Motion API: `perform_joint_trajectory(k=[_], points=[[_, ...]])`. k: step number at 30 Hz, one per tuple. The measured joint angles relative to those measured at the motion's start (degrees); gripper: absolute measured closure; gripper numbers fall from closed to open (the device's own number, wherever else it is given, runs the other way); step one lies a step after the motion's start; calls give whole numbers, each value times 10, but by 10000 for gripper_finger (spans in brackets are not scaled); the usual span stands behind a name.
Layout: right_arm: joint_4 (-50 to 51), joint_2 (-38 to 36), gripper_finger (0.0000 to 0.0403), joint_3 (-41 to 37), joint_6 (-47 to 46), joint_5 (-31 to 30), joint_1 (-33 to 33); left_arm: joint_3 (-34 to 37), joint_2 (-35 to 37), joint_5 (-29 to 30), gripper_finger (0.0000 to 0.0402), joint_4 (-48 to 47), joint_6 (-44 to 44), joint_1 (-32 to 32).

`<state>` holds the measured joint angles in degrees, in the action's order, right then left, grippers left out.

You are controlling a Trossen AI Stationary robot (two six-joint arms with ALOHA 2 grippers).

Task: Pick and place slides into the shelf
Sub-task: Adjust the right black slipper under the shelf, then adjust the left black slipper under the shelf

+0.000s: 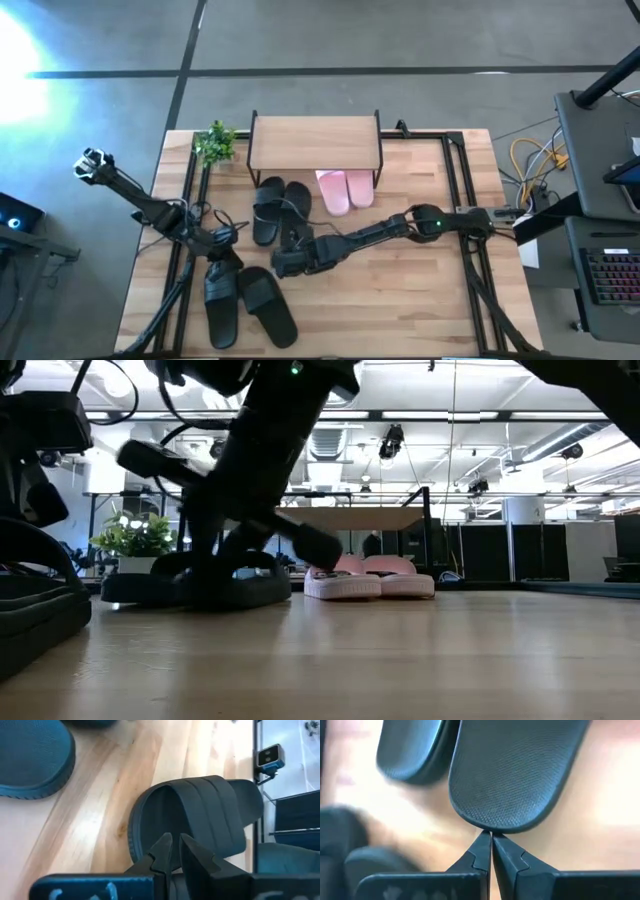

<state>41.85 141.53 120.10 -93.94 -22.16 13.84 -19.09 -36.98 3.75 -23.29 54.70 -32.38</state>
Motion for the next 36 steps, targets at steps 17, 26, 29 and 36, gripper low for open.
perform_joint_trajectory(k=[17, 26, 29, 36], points=[[43, -8, 394, 82, 206, 55, -48, 0, -107, 80, 380, 18, -5, 2], [190, -31, 394, 139, 224, 32, -48, 0, -218, 155, 380, 66, -59, 50], [224, -37, 394, 147, 225, 35, -46, 0, -262, 153, 380, 82, -79, 83], [260, -48, 394, 149, 224, 26, -43, -2, -331, 118, 380, 126, -145, 150]])
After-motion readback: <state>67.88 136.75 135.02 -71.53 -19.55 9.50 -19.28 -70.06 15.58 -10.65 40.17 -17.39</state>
